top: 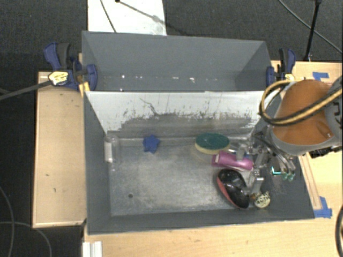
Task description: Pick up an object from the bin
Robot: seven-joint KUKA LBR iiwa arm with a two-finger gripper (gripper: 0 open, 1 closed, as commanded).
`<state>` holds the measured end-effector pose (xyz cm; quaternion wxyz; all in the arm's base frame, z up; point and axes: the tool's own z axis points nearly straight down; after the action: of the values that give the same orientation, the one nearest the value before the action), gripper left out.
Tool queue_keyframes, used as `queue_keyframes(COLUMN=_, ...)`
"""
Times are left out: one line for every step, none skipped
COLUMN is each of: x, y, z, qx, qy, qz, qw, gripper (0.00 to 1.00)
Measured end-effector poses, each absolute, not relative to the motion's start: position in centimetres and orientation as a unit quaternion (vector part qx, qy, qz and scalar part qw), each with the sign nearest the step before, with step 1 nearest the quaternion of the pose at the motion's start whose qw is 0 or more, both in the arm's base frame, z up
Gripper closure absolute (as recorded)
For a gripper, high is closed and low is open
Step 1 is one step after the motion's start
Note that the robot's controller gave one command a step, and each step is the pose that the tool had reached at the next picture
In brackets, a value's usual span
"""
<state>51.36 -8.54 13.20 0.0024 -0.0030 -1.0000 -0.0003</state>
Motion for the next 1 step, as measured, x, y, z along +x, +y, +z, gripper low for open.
queue_keyframes(x=53.83, y=-13.40, z=23.43, qx=-0.047, qy=-0.999, qz=0.002, qw=-0.007, gripper=0.00)
